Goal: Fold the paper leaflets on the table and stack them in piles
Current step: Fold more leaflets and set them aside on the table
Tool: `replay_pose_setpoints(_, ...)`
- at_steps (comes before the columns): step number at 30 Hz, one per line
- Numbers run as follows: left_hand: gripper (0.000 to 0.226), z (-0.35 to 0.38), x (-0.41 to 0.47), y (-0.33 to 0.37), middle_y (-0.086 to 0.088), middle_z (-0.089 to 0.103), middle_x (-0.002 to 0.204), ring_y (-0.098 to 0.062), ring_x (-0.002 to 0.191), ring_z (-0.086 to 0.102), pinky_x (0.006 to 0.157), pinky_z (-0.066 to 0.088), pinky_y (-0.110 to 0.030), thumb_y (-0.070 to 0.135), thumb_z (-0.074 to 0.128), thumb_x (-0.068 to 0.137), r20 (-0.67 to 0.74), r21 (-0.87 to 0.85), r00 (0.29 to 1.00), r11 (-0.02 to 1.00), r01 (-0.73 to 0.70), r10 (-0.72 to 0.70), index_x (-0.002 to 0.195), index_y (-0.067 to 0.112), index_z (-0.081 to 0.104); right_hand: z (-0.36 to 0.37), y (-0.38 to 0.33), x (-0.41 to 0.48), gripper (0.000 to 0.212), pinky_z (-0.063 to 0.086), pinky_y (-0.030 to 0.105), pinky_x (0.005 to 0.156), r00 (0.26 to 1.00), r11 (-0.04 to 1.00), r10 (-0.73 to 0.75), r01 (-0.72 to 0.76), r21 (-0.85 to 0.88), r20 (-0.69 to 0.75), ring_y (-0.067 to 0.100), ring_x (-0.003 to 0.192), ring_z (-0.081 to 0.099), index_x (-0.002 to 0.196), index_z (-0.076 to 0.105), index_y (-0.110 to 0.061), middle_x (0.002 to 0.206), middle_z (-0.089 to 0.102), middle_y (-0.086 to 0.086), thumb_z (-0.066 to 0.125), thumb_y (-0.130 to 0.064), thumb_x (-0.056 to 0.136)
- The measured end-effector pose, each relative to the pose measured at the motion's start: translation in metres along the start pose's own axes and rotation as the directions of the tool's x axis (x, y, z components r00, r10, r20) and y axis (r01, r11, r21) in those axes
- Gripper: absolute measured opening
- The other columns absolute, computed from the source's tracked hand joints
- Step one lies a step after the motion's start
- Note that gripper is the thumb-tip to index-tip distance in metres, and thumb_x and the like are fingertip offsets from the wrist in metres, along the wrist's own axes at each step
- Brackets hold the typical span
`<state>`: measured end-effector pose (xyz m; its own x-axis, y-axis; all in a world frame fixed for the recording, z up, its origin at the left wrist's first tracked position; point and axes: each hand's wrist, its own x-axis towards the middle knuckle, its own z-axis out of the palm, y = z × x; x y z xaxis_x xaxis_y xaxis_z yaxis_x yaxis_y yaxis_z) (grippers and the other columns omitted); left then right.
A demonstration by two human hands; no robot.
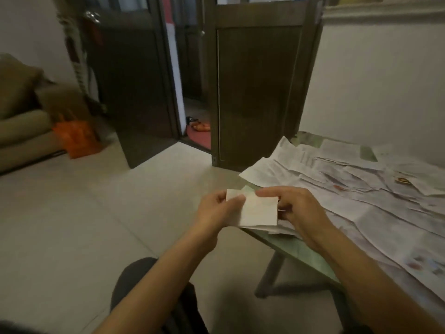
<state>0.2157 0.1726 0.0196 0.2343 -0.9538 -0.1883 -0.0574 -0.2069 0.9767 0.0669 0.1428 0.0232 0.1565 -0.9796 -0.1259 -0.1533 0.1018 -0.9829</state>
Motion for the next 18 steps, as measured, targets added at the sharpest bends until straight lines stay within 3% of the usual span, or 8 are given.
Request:
replay_pose_setpoints(3, 0.011, -0.009, 0.012, 0.002, 0.007, 0.056, 0.091, -0.008, 0.081, 0.055, 0.064, 0.047, -0.015, 0.025, 0.058, 0.091, -0.055, 0.016, 0.995, 0.996, -0.085, 0.086, 0.101, 0.019, 0.057, 0.012, -0.012, 0.013, 0.026, 0.052, 0.034, 0.085, 0.999, 0.995, -0.025, 0.02, 0.103, 0.045, 0.026, 0.101, 0.06, 0.106, 0.067, -0.007, 0.107, 0.064, 0.008, 0.049, -0.019, 0.094)
replay_pose_setpoints(5, 0.001, -0.01, 0.021, 0.008, 0.007, 0.058, 0.089, -0.008, 0.081, 0.056, 0.065, 0.049, -0.017, 0.023, 0.057, 0.092, -0.075, -0.016, 0.992, 0.995, -0.103, 0.101, 0.091, 0.022, 0.057, 0.016, -0.018, 0.025, 0.022, 0.052, 0.034, 0.085, 0.998, 0.998, -0.048, 0.047, 0.043, 0.027, 0.025, 0.103, 0.057, 0.113, 0.062, -0.015, 0.111, 0.06, 0.005, 0.054, -0.019, 0.093)
replay_pose_setpoints(8, 0.009, -0.005, 0.037, 0.017, 0.002, 0.06, 0.09, -0.01, 0.079, 0.058, 0.067, 0.052, -0.02, 0.022, 0.056, 0.092, -0.094, -0.055, 0.989, 0.991, -0.122, 0.116, 0.096, 0.016, 0.061, 0.018, -0.023, 0.046, 0.03, 0.054, 0.029, 0.076, 0.999, 0.999, -0.026, 0.027, -0.036, 0.031, 0.024, 0.105, 0.053, 0.119, 0.056, -0.016, 0.114, 0.054, 0.005, 0.061, -0.014, 0.089)
replay_pose_setpoints(11, 0.007, 0.002, 0.053, 0.022, 0.004, 0.061, 0.084, -0.01, 0.075, 0.059, 0.068, 0.053, -0.024, 0.021, 0.055, 0.093, -0.12, -0.119, 0.989, 0.988, -0.099, 0.085, 0.088, 0.019, 0.06, 0.016, -0.027, 0.066, 0.024, 0.049, 0.019, 0.066, 0.998, 0.99, -0.058, 0.055, -0.127, -0.018, 0.021, 0.1, 0.054, 0.111, 0.058, -0.012, 0.108, 0.057, 0.004, 0.062, -0.014, 0.088)
replay_pose_setpoints(15, 0.008, 0.011, 0.078, 0.015, -0.004, 0.063, 0.095, -0.017, 0.084, 0.062, 0.074, 0.056, -0.031, 0.019, 0.06, 0.09, -0.082, -0.174, 0.997, 0.984, -0.025, 0.011, 0.098, 0.016, 0.059, 0.011, -0.019, 0.096, 0.019, 0.051, 0.024, 0.073, 0.997, 0.987, -0.064, 0.058, -0.152, -0.036, 0.019, 0.092, 0.057, 0.103, 0.063, -0.009, 0.1, 0.06, 0.004, 0.066, -0.014, 0.085)
replay_pose_setpoints(18, 0.01, 0.017, 0.098, 0.003, -0.005, 0.065, 0.098, -0.018, 0.084, 0.064, 0.073, 0.056, -0.03, 0.02, 0.062, 0.089, -0.085, -0.152, 0.996, 0.988, -0.001, -0.012, 0.098, 0.017, 0.059, 0.008, -0.006, 0.119, 0.015, 0.05, 0.021, 0.067, 0.997, 0.985, -0.072, 0.069, -0.157, -0.015, 0.014, 0.081, 0.057, 0.097, 0.066, -0.009, 0.088, 0.06, 0.0, 0.068, -0.015, 0.083)
